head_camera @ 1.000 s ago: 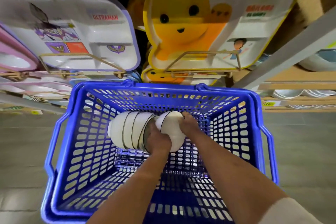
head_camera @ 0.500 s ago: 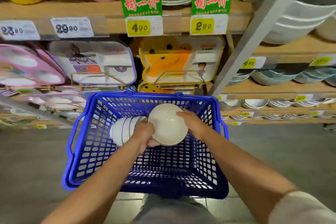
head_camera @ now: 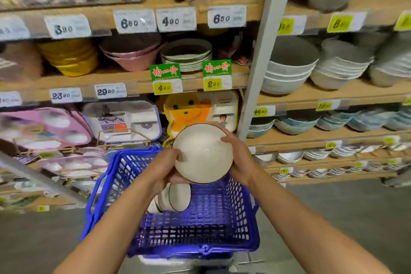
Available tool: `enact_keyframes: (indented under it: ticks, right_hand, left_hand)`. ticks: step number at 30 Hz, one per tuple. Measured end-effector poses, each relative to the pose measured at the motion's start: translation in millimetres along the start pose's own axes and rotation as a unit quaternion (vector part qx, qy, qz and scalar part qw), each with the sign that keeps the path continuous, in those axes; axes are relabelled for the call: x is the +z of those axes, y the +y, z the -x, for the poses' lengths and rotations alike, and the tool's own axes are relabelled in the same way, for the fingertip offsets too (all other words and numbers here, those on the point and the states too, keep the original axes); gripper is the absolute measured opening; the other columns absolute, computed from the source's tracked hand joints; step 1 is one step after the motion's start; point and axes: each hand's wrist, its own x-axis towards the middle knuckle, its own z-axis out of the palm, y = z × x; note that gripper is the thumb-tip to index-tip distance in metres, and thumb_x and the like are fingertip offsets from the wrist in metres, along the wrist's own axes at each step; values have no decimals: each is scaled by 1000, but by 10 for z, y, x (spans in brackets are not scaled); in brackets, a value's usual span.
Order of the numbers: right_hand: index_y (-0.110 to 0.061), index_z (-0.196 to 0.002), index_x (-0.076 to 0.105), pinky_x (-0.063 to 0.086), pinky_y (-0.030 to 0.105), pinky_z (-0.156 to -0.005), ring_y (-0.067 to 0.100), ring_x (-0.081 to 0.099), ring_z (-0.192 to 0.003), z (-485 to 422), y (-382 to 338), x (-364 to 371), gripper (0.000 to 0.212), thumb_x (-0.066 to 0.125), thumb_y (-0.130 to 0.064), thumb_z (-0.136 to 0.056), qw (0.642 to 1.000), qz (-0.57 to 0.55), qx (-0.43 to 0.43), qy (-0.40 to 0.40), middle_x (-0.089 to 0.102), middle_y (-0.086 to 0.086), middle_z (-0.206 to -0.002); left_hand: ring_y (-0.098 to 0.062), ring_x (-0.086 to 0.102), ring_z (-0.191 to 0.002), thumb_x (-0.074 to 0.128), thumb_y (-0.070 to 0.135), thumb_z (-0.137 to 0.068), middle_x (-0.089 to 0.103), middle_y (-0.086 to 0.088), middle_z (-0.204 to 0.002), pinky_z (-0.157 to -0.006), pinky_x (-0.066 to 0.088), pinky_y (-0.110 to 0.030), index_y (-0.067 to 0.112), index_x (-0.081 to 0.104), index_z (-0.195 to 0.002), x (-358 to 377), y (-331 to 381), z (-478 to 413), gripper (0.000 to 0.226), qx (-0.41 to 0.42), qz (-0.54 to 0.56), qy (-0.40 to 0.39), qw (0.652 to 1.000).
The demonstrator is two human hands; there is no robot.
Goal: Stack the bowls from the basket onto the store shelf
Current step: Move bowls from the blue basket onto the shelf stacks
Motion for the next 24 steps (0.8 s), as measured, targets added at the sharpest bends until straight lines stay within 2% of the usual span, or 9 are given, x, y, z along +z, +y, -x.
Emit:
enact_keyframes:
  ticks: [2,6,8,11,13,15,20,22,24]
  right_hand:
    - [-31,-117,68,52,50,-89,34,63,-107,163,-169,110,41,41,-19,-90,999,-6,-38,29,66,9,-122]
    - [-28,-113,71,54,51,-88,36,63,-108,495,-490,322,40,41,-16,-89,993,-38,-92,71,68,10,-119]
    - [-29,-112,71,57,47,-82,36,63,-107,651,-637,407,39,43,-18,-89,989,-48,-99,101,69,10,-116]
    - [-22,-114,69,58,39,-73,34,65,-102,855,-810,521,37,43,-16,-89,985,-79,-105,110,72,11,-111]
    - [-18,-114,68,59,37,-71,31,67,-98,1049,-934,551,34,44,-17,-91,982,-80,-128,111,74,10,-106]
    - [-15,-117,68,58,34,-76,26,68,-99,1173,-1021,579,35,44,-21,-93,983,-51,-151,88,73,8,-109]
    - [-15,-106,70,51,30,-81,15,68,-94,1489,-1192,440,33,47,-36,-93,957,13,-265,119,73,4,-103]
    - [-16,-105,69,51,29,-77,14,69,-90,1595,-1265,315,31,49,-36,-93,941,-1,-300,157,74,2,-98]
    - [-15,-102,70,54,27,-70,14,71,-84,1704,-1367,145,31,50,-35,-92,928,-20,-320,189,75,3,-93]
  left_hand:
    - [-29,66,-80,41,9,-89,64,-12,-96,-50,58,-37,19,53,-99,58,184,147,18,34,-16,-18,999]
    - [-20,61,-75,40,25,-95,64,-7,-92,-46,50,-28,23,55,-93,155,462,399,15,132,-73,-25,988]
    - [-14,59,-83,39,26,-96,63,-4,-106,-59,47,-30,27,59,-96,193,531,434,20,216,-65,-32,974]
    - [-15,60,-102,44,29,-84,65,1,-120,-82,49,-34,29,64,-115,303,591,517,37,310,39,-74,947]
    - [-10,65,-95,43,31,-77,71,7,-107,-74,54,-25,29,68,-107,449,640,621,39,331,109,-98,932]
    - [-6,69,-84,43,30,-82,75,9,-93,-62,53,-19,25,71,-98,551,686,689,33,331,156,-90,926]
    - [-11,71,-71,36,26,-91,75,4,-78,-53,52,-19,26,78,-70,911,845,910,47,323,193,-163,912]
    - [-14,71,-69,36,28,-90,75,1,-78,-52,52,-20,22,76,-71,1149,871,960,45,307,192,-181,915]
    - [-16,70,-70,37,29,-89,74,-2,-80,-53,52,-20,15,73,-83,1435,869,977,39,292,187,-192,918]
